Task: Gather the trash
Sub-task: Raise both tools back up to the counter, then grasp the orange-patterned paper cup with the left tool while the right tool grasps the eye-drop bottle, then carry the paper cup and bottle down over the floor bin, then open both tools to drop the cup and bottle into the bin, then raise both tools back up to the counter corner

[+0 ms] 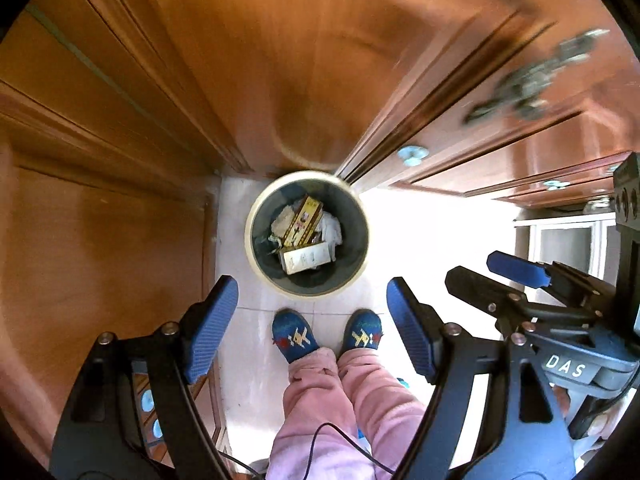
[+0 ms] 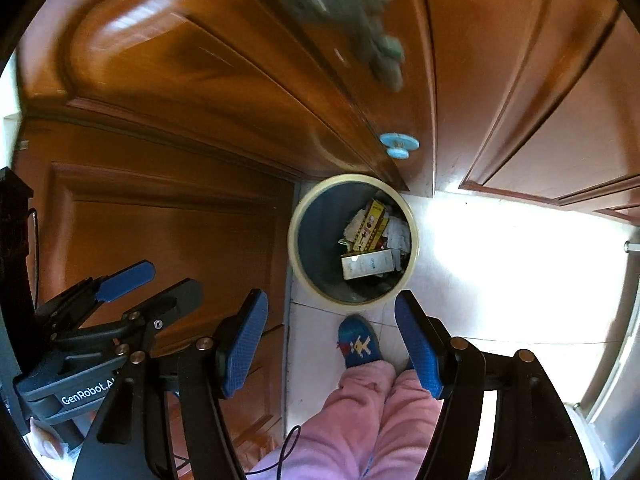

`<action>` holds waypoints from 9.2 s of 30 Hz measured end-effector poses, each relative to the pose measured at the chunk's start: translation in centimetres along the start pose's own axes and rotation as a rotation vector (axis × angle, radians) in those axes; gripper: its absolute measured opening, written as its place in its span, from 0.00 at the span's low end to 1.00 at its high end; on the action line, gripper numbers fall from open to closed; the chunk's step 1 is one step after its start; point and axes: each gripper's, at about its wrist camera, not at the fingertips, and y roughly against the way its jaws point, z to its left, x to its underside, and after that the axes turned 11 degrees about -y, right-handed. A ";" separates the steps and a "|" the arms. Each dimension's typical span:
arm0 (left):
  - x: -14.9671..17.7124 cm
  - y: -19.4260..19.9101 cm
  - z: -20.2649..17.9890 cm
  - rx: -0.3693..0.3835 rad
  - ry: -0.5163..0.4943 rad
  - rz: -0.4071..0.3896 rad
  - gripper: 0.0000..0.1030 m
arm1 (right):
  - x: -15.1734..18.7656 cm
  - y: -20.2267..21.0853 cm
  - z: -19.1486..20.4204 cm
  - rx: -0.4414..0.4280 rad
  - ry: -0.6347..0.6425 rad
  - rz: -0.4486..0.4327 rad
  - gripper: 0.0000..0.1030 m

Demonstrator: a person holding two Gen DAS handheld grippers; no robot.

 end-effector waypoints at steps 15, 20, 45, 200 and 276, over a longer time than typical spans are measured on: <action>-0.3 25.5 -2.7 -0.027 -0.114 -0.413 0.75 | 4.0 21.1 7.2 -0.103 0.048 -0.207 0.65; -0.7 33.1 -2.7 -0.059 -0.158 -0.534 0.75 | 4.3 27.2 9.9 -0.132 0.064 -0.324 0.65; -23.8 39.7 2.0 -0.330 -0.061 -0.665 0.75 | -19.5 42.1 20.5 -0.167 0.213 -0.663 0.69; -0.6 -16.6 4.3 0.032 0.149 0.049 0.47 | -3.7 -14.3 0.5 0.056 0.215 0.051 0.51; -37.1 28.2 8.2 -0.415 0.045 -0.431 0.60 | -38.3 36.2 24.3 -0.126 0.276 -0.506 0.53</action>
